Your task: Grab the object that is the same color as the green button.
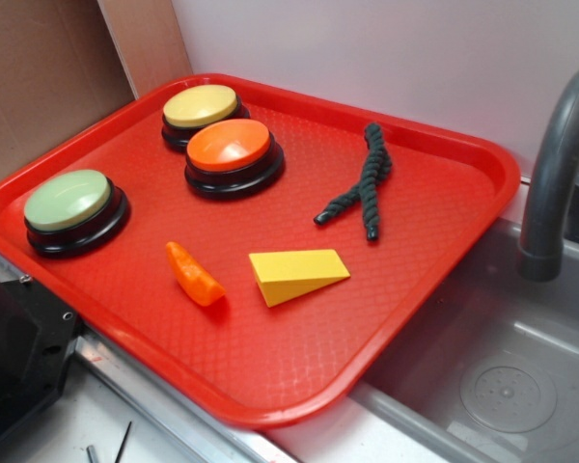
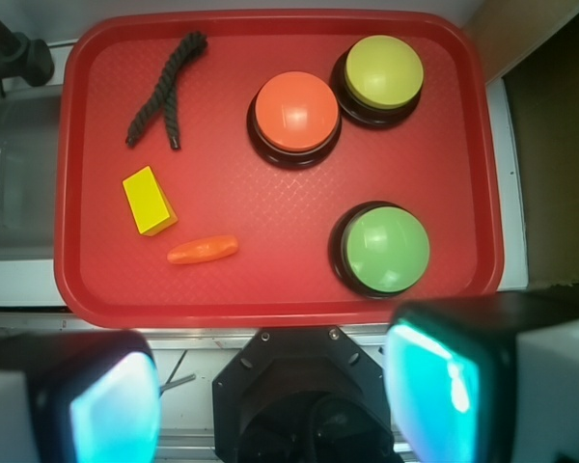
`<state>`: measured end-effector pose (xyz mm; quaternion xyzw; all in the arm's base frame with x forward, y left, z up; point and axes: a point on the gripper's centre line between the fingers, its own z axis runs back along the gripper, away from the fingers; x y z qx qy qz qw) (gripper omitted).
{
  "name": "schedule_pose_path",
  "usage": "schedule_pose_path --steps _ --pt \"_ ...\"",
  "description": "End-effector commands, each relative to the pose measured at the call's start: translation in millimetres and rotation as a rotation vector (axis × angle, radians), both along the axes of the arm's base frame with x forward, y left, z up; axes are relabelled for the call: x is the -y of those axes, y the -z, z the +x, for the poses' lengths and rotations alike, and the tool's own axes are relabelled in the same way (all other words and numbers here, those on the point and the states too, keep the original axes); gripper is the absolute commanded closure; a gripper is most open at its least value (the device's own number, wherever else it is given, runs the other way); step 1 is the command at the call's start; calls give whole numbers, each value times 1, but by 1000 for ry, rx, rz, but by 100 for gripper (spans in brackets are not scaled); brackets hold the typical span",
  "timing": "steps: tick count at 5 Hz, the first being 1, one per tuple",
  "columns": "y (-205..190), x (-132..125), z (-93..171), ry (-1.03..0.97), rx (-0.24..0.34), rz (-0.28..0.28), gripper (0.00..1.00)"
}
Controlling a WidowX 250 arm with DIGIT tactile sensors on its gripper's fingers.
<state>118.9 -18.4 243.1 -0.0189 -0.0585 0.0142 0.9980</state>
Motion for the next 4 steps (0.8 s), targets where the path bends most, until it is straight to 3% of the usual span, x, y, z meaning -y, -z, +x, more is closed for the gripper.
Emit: schedule_pose_path --steps 1,3,4 --pt "0 0 0 0 0 0 0" --pt "32 29 80 -191 119 39 0" --pt "32 29 80 -191 119 39 0"
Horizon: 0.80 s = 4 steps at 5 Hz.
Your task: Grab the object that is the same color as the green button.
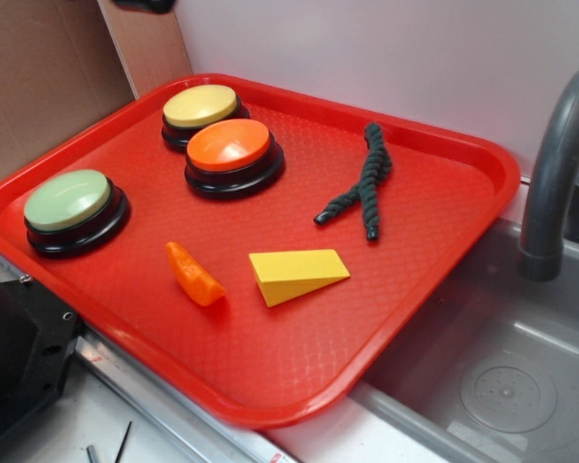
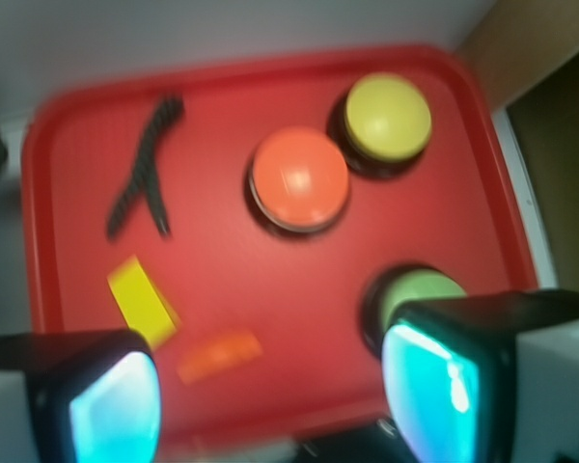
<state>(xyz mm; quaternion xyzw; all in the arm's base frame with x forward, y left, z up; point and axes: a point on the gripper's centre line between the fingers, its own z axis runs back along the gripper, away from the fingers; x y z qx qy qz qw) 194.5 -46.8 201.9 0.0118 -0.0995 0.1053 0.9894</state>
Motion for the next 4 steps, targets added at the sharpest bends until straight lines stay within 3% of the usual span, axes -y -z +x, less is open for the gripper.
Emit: schedule_pose_path --steps 1,2,3,4 --pt "-10 0 4 -3 41 -9 0" --pt "-10 0 4 -3 41 -9 0" --pt "19 -3 32 37 -21 -71 0" --pt "25 10 63 49 -48 -74 0"
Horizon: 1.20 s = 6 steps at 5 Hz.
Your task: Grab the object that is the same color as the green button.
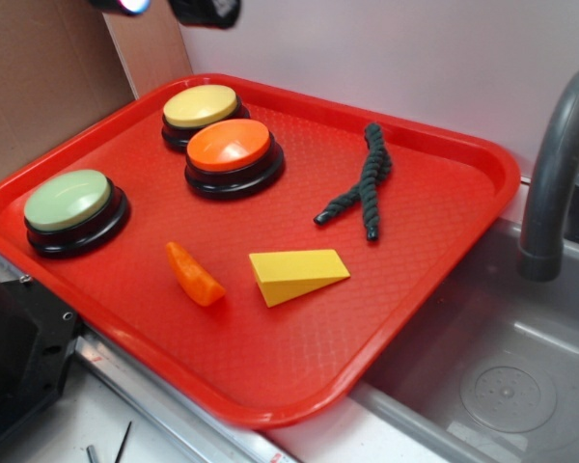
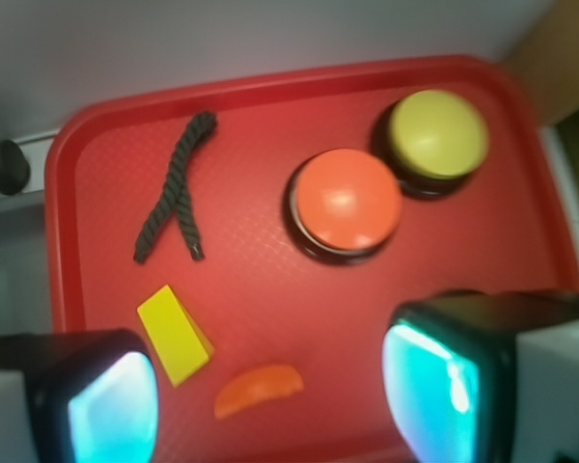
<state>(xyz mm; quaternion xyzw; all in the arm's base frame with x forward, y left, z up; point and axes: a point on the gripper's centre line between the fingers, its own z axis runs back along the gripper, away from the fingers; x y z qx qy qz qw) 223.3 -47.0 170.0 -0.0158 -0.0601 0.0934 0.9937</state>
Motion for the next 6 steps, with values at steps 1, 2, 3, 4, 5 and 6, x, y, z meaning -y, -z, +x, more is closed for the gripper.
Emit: schedule_pose_path --steps 1,2,3,4,5,6 --pt "8 19 48 -61 76 -20 0" --pt "30 26 64 -72 92 -16 0" --pt "51 32 77 -116 121 0 0" --pt "75 36 89 -134 117 -17 0" --pt "93 37 97 -216 103 -8 0" --pt "108 36 104 -258 88 -83 0"
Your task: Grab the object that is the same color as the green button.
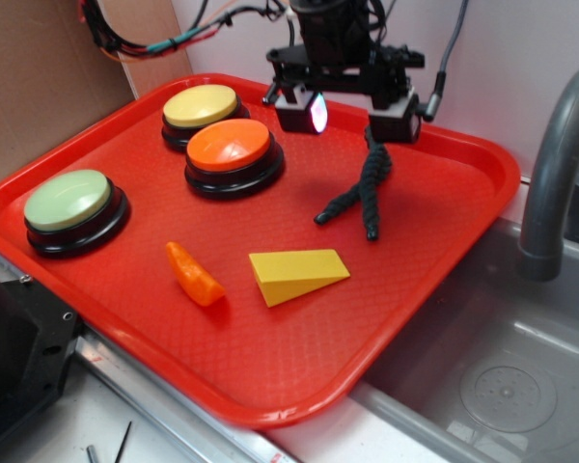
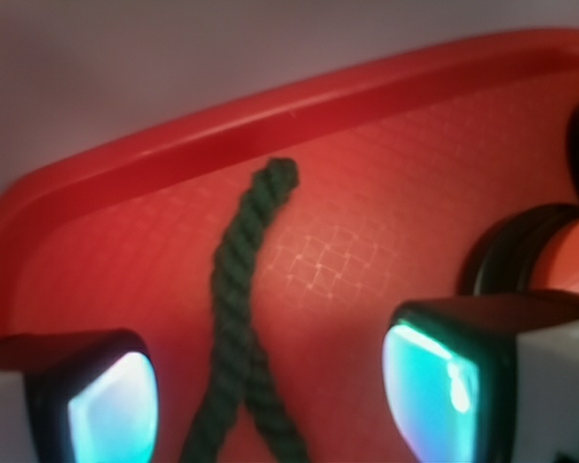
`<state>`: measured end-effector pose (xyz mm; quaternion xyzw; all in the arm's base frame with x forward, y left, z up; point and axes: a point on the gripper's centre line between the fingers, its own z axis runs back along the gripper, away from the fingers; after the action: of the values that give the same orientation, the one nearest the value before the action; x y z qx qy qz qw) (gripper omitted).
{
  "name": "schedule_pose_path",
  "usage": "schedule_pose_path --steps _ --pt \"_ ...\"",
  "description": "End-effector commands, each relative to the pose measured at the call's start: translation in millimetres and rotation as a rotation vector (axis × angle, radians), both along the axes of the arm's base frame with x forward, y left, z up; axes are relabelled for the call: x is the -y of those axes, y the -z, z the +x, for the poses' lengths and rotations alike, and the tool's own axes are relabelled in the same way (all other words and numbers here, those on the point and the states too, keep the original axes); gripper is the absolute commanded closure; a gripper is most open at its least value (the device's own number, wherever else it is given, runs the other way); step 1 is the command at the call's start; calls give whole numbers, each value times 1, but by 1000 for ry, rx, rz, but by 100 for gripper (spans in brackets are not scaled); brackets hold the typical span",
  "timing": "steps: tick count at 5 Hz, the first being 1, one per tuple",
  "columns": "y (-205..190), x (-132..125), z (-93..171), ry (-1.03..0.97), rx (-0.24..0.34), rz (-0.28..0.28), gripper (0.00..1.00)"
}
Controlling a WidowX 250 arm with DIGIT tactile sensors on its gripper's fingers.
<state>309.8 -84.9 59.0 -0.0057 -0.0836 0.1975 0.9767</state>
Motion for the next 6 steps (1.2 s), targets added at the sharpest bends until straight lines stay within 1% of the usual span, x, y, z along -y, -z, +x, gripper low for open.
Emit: schedule_pose_path --steps 1,3,4,5,6 --pt "5 -1 25 -74 43 -108 0" --pt "12 0 42 -69 55 -120 0" --pt "12 -2 47 -52 55 -109 0" --pt "13 -4 47 -51 48 -103 100" --pt "12 -3 44 -52 45 -105 100"
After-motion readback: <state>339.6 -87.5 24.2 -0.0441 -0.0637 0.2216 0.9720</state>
